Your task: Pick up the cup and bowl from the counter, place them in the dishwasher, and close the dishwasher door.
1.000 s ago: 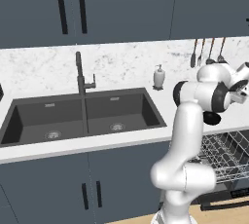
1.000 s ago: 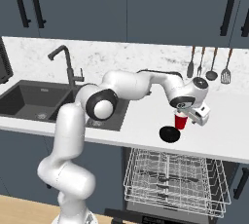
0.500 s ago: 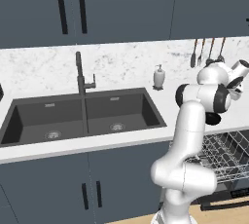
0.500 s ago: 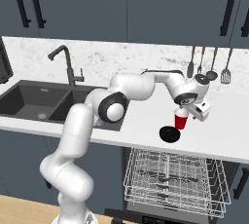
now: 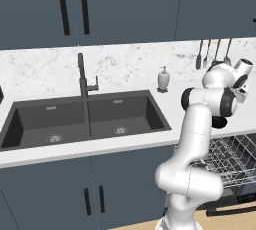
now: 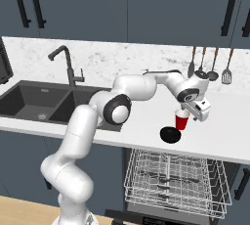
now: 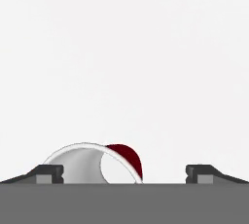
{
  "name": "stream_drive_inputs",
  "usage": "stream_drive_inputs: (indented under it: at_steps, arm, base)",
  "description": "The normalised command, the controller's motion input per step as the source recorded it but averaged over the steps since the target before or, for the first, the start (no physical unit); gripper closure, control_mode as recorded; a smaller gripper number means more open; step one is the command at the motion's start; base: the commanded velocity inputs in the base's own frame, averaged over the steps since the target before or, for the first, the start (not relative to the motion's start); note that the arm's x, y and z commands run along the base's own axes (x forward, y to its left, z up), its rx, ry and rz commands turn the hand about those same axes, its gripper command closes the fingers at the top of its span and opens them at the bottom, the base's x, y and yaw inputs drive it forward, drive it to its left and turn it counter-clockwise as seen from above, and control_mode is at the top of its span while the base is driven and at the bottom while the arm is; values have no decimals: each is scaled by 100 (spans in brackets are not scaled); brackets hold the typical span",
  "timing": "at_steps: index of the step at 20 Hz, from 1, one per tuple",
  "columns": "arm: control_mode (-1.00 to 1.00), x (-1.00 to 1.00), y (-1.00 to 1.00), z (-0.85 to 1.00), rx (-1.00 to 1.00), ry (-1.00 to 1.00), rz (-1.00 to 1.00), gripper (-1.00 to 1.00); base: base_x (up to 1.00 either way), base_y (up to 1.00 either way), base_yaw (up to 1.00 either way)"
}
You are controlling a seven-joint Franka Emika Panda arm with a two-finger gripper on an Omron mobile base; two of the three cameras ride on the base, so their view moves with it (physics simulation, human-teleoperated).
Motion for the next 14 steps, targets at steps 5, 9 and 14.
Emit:
stream_drive_inputs:
  at_steps: [5, 9, 14]
  arm:
    - [-100, 14, 4, -17, 0, 2, -7, -100]
    - [-100, 2, 0, -27, 0, 3, -3, -100]
    - [-100, 0, 0, -26, 0, 4, -1, -100]
  base:
    - [0, 0, 0]
    - [0, 0, 0]
    - [0, 0, 0]
